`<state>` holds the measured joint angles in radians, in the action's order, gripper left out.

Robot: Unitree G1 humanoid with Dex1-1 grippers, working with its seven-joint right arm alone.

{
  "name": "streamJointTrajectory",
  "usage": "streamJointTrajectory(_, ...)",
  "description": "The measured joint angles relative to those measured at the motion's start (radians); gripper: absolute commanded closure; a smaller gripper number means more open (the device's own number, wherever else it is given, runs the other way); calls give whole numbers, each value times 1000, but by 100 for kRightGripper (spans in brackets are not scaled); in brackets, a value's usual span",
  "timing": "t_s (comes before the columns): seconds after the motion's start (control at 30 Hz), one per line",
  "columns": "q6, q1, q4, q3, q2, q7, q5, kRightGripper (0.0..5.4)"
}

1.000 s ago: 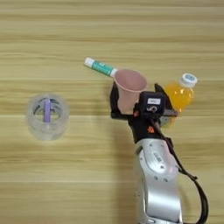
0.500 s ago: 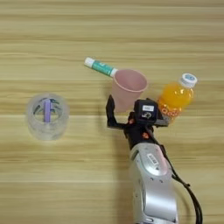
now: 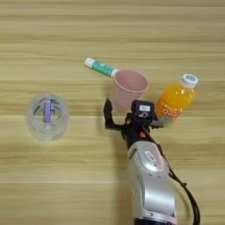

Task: Move the objects on the table

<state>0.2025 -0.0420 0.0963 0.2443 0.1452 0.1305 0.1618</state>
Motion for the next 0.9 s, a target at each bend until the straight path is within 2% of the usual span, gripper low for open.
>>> streamJointTrajectory(0.57,0,101,-143,2,47,29,1,5)
streamJointTrajectory(0.73,-19,148,-223,3,62,32,-3,5)
streamJointTrajectory(0.9,-39,157,-257,3,77,33,-7,5)
